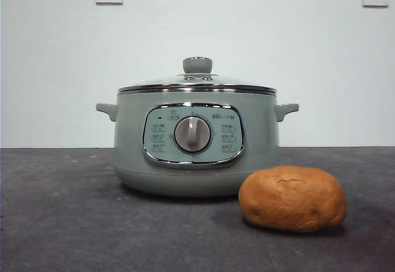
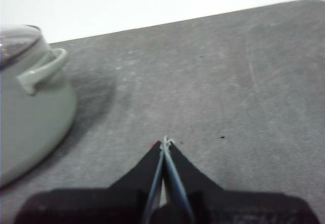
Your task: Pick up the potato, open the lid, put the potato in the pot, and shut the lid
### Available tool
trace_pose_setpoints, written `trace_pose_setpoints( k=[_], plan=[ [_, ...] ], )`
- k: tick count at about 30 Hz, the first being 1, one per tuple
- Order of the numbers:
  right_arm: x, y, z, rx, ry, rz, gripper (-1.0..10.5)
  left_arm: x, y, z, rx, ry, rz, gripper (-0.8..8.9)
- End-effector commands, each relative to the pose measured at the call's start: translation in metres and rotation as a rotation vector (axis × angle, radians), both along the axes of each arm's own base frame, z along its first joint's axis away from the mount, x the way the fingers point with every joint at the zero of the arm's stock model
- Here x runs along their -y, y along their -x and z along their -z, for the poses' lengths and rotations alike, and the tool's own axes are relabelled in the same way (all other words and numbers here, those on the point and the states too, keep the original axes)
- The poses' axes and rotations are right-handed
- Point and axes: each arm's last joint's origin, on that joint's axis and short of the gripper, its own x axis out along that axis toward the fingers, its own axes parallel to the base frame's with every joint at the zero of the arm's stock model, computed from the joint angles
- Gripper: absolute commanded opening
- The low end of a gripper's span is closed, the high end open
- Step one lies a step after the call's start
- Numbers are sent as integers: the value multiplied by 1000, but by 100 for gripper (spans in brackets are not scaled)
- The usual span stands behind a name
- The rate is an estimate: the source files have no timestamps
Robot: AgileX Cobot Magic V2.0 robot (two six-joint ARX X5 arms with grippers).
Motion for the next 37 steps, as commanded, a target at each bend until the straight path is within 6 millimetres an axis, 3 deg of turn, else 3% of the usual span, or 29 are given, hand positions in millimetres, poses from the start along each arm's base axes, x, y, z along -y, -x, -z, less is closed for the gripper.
trace_pose_setpoints(
  k=[1, 6, 10, 14, 16, 18, 20, 22, 24, 31, 35, 37],
  plan=[
    [0, 3, -15, 19, -52, -6, -3, 1, -1, -9, 8, 43, 29, -3],
    [-1, 8, -33, -6, -120, -27, -2, 3, -4, -29, -25, 61, 98, 10],
    [-3, 7, -46, -24, -195, -69, 20, 5, -10, -48, -62, 104, 165, 219],
    [-4, 6, -64, -64, -221, -108, 368, 7, -20, -72, -119, 133, 210, 463],
    [-5, 4, -74, -100, -223, -109, 569, 8, -27, -84, -154, 159, 235, 480],
    [-5, 1, -84, -139, -218, -117, 662, 10, -33, -97, -189, 172, 264, 481],
    [-6, -2, -95, -181, -198, -148, 672, 11, -40, -110, -229, 186, 292, 497],
    [-6, -8, -106, -235, -175, -171, 672, 11, -48, -125, -272, 196, 300, 597],
    [-7, -15, -116, -284, -142, -211, 673, 12, -54, -140, -321, 207, 309, 631],
    [-8, -47, -145, -499, 16, -339, 795, 13, -77, -186, -470, 145, 335, 629],
    [-12, -75, -156, -652, 33, -405, 792, 14, -88, -200, -540, 131, 351, 629],
    [-18, -89, -159, -700, 46, -452, 792, 14, -92, -198, -564, 131, 352, 629]
  ],
)
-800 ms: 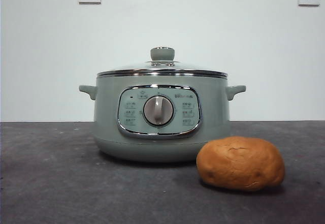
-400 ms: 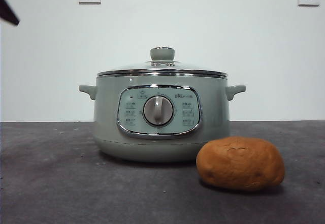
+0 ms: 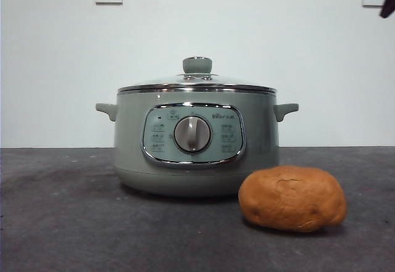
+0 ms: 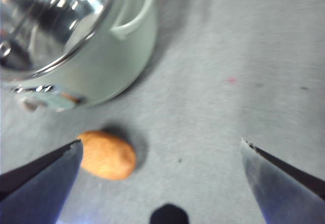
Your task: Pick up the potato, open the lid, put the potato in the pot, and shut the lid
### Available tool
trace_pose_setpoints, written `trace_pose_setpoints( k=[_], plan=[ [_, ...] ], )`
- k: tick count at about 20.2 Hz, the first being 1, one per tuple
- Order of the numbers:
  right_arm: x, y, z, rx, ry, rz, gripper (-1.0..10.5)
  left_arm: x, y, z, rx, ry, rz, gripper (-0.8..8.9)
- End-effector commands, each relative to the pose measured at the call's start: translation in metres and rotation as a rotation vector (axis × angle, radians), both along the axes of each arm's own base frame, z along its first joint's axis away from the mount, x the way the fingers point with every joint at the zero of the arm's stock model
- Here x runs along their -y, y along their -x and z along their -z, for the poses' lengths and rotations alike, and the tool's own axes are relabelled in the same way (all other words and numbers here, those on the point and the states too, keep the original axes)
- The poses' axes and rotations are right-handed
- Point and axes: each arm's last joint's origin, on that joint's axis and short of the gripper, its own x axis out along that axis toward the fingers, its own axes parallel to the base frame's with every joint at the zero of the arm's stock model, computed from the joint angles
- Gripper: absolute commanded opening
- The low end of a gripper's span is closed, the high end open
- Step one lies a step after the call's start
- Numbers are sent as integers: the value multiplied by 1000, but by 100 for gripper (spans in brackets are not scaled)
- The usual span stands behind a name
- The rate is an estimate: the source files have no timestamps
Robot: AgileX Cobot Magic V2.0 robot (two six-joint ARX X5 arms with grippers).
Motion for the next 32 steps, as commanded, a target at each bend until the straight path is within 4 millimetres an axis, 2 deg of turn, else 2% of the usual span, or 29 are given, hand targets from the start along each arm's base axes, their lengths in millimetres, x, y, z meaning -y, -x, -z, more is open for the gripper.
trace_pose_setpoints(
  k=[1, 5, 11, 17, 23, 32],
  plan=[
    [-9, -14, -3, -27, 16, -80, 792, 1, -3, 5, -30, -16, 22, 629],
    [-38, -28, 7, -90, 41, -228, 792, 2, -8, 12, -77, -33, 47, 629],
    [-96, -30, 38, -191, 281, -478, 792, 3, -15, 19, -122, -40, 54, 629],
    [-139, -32, 72, -280, 387, -630, 791, 4, -20, 23, -144, -41, 55, 629],
    [-159, -46, 100, -285, 427, -673, 791, 5, -20, 23, -144, -42, 63, 629],
    [-166, -55, 123, -334, 451, -687, 783, 9, -19, 23, -139, -50, 89, 629]
  ],
)
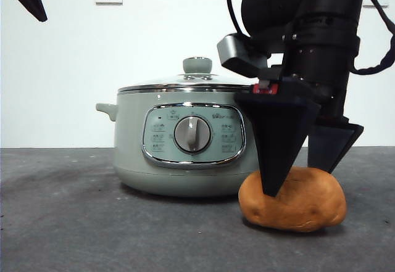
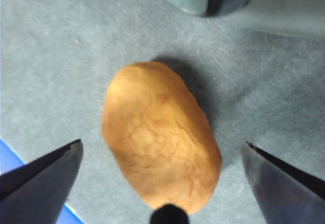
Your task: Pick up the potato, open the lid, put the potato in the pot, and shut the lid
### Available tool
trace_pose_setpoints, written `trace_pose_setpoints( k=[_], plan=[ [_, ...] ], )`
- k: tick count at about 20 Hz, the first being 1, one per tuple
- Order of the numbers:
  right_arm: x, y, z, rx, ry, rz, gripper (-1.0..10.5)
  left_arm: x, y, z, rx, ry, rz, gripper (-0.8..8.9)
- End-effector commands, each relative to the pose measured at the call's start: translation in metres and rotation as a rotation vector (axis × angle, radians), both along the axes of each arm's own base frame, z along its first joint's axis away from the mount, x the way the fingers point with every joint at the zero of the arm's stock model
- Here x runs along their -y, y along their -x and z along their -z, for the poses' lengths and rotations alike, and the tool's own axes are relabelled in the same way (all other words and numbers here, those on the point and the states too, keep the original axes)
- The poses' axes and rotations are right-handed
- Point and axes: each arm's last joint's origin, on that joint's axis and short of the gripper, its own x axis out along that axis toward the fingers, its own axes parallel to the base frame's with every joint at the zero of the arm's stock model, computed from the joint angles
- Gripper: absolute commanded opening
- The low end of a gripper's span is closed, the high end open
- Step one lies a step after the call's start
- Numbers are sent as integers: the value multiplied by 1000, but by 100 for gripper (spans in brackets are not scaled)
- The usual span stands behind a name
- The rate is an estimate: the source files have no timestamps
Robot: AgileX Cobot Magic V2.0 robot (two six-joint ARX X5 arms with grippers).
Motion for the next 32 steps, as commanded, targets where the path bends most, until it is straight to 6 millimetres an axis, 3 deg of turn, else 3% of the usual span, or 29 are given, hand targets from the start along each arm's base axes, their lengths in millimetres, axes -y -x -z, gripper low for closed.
trace_pose_setpoints(
  k=[1, 2, 9, 13, 18, 24, 27, 32],
  plan=[
    [-1, -1, 4, -2, 3, -12, 782, 1, -1, 1, 6, -11, 21, 629],
    [-2, -1, 4, 0, 1, -12, 767, 2, 0, 1, 6, -10, 25, 629],
    [0, 1, 5, -19, 18, -35, 155, 2, 0, 1, 8, -13, 29, 629],
    [0, 2, 5, -47, 1, -35, -15, 2, 0, 1, 8, -13, 29, 629],
    [5, 10, -9, -64, -18, -7, -12, 2, -1, 1, 8, -10, 25, 629],
    [34, 47, -72, 30, -105, 61, -12, 20, -3, -4, 58, 24, 60, 628],
    [51, 69, -106, 100, -168, 92, -12, 39, -8, -11, 158, 67, 113, 628],
    [66, 89, -154, 206, -316, 211, -12, 75, -26, -23, 222, 108, 189, 628]
  ],
)
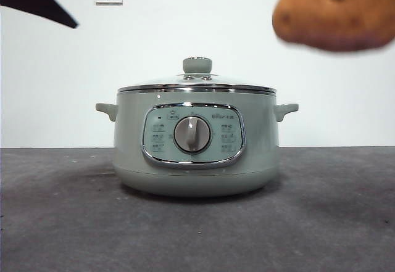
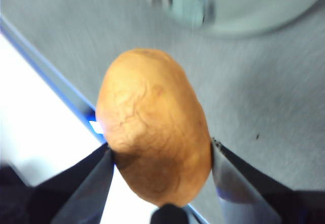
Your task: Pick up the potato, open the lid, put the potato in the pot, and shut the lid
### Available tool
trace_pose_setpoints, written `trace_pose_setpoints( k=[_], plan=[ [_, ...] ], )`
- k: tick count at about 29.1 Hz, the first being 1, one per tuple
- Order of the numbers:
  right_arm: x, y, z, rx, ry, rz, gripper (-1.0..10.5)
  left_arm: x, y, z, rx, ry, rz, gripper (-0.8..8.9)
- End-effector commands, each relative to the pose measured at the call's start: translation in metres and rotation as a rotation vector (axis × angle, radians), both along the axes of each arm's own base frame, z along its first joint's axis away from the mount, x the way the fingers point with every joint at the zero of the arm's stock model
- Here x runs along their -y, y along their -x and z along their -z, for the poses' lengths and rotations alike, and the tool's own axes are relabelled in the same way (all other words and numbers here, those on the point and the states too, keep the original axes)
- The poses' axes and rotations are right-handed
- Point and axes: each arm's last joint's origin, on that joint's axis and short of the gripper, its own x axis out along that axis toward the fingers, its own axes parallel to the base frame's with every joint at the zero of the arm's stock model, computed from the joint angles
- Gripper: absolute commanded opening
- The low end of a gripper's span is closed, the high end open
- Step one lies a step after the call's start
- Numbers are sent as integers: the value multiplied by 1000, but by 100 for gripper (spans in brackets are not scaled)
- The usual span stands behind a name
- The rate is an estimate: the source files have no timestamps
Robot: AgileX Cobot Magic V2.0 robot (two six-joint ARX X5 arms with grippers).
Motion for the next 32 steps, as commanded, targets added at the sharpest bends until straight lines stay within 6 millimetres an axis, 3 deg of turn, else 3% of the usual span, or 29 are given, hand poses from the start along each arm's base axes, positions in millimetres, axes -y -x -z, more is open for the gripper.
trace_pose_setpoints(
  k=[1, 7, 16, 26, 30, 32],
  plan=[
    [4, 5, -18, 14, -62, 69, -12, 19, -16, -6, 7, -16, 5, 628],
    [7, 9, -36, 42, -102, 90, -12, 55, -54, -12, 17, -50, 29, 628],
    [9, 11, -35, 22, -86, 91, -12, 109, -99, 5, 39, -150, 89, 628],
    [9, 11, -35, 21, -83, 87, -12, 126, -113, 36, -16, -213, 92, 620],
    [9, 11, -35, 23, -83, 86, -12, 129, -113, 37, 2, -242, 76, 461],
    [9, 11, -35, 24, -83, 85, -12, 130, -112, 37, 10, -247, 88, 435]
  ],
)
